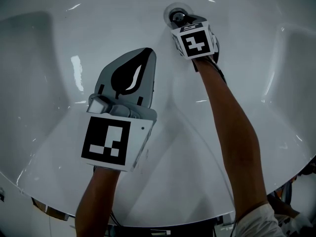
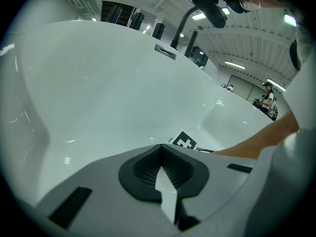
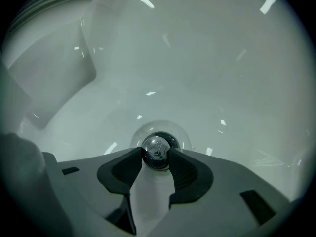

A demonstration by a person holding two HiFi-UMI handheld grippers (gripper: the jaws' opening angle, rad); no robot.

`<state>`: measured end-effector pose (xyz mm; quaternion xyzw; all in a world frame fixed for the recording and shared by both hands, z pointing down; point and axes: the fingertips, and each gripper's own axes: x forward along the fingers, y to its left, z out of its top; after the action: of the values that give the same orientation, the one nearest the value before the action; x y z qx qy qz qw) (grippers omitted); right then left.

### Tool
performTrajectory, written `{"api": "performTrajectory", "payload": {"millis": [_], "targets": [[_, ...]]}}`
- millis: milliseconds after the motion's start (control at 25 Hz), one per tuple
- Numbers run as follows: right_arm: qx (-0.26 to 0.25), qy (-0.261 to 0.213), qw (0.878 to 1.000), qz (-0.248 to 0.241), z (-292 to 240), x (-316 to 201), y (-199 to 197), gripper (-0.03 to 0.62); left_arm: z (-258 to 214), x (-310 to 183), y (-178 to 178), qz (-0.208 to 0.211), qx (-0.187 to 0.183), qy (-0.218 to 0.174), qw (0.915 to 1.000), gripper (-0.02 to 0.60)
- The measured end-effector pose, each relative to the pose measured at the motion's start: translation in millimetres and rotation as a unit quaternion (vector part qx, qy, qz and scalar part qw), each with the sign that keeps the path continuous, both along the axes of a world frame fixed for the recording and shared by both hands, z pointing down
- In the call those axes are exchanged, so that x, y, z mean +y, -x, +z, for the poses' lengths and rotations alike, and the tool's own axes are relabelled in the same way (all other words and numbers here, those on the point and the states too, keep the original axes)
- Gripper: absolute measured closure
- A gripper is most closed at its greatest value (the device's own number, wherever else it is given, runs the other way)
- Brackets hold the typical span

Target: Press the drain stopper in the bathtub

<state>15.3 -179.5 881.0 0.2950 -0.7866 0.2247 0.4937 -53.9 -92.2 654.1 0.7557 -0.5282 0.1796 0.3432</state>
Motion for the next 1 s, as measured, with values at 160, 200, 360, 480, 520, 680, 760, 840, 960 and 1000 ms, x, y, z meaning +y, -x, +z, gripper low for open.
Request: {"api": "performTrajectory", "payload": {"millis": [160, 200, 360, 480, 520, 680, 760, 840, 960, 1000], "targets": [[0.0, -0.007, 1.0, 0.006, -11, 2, -8, 0.408, -11, -2, -2, 0.001, -0.006, -0.005, 1.0, 0.575], [-0.003, -0.007, 1.0, 0.008, -16, 4, -9, 0.408, -15, -3, -2, 0.004, -0.012, -0.014, 0.9998, 0.575], [-0.013, -0.009, 1.0, 0.02, -45, 5, -17, 0.408, -41, -10, -7, 0.007, -0.02, -0.037, 0.9991, 0.575], [-0.023, -0.012, 0.999, 0.031, -69, 5, -22, 0.408, -64, -14, -16, 0.002, -0.014, -0.034, 0.9993, 0.577], [-0.026, -0.012, 0.999, 0.034, -77, 7, -24, 0.408, -71, -16, -18, 0.002, -0.016, -0.04, 0.9991, 0.575], [-0.042, -0.012, 0.998, 0.049, -110, 15, -30, 0.408, -99, -19, -21, 0.004, -0.026, -0.069, 0.9973, 0.575], [-0.047, -0.014, 0.997, 0.053, -125, 19, -32, 0.408, -111, -19, -22, 0.003, -0.028, -0.077, 0.9966, 0.575], [-0.056, -0.015, 0.997, 0.056, -143, 24, -30, 0.408, -121, -17, -23, 0.001, -0.027, -0.077, 0.9967, 0.575], [-0.067, -0.02, 0.996, 0.06, -173, 34, -29, 0.408, -137, -11, -24, -0.006, -0.022, -0.072, 0.9971, 0.575], [-0.07, -0.021, 0.995, 0.06, -184, 39, -29, 0.408, -143, -8, -23, -0.009, -0.019, -0.07, 0.9973, 0.577]]}}
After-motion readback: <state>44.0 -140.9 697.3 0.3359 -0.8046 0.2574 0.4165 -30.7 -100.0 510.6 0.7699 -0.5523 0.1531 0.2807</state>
